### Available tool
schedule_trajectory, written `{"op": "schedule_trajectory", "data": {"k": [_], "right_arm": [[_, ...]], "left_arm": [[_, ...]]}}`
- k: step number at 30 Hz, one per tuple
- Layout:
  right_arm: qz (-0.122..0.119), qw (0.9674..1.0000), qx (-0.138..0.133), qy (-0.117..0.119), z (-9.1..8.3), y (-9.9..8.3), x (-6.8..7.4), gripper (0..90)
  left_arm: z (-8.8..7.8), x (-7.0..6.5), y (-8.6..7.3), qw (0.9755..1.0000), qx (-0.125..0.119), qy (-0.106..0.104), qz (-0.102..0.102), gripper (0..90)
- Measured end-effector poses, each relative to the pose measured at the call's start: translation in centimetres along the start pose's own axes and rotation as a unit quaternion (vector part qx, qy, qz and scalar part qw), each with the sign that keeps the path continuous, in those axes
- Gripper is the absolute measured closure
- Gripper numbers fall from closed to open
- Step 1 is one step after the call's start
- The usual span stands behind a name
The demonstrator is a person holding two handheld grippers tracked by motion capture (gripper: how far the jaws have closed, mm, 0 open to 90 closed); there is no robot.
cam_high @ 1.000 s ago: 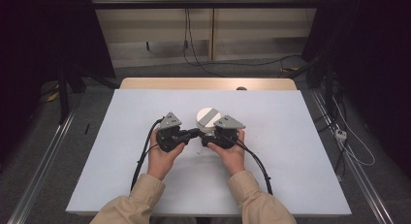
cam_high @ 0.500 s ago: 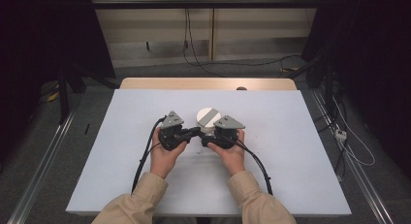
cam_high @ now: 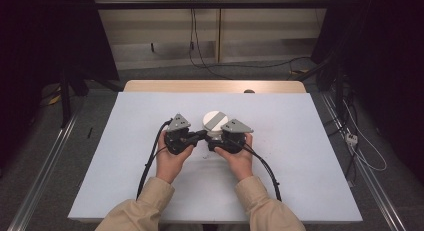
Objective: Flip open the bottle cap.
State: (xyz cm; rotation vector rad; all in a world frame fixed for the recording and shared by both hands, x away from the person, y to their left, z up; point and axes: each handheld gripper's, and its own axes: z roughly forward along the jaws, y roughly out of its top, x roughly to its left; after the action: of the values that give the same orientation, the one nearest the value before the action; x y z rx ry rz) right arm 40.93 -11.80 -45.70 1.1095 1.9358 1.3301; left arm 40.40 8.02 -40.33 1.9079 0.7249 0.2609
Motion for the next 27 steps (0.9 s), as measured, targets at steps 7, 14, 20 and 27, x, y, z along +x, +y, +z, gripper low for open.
{"op": "schedule_trajectory", "data": {"k": [7,14,20,27], "right_arm": [[0.004,1.0,0.001,0.002,0.0,0.0,-0.2,19.6],[0.003,1.0,0.0,0.002,0.0,0.0,-0.1,19.8],[-0.003,1.0,0.0,0.002,0.0,0.0,-0.1,19.8],[-0.007,1.0,-0.001,0.0,0.0,0.0,0.0,19.8]], "left_arm": [[0.1,0.0,0.0,1.0,-0.003,0.0,-0.003,90.0],[0.1,-0.1,0.1,1.0,-0.002,0.006,0.0,90.0],[-0.1,-0.3,0.3,0.9998,-0.017,0.005,-0.007,90.0],[0.1,-1.2,1.5,0.9996,0.0,0.02,0.019,90.0]]}}
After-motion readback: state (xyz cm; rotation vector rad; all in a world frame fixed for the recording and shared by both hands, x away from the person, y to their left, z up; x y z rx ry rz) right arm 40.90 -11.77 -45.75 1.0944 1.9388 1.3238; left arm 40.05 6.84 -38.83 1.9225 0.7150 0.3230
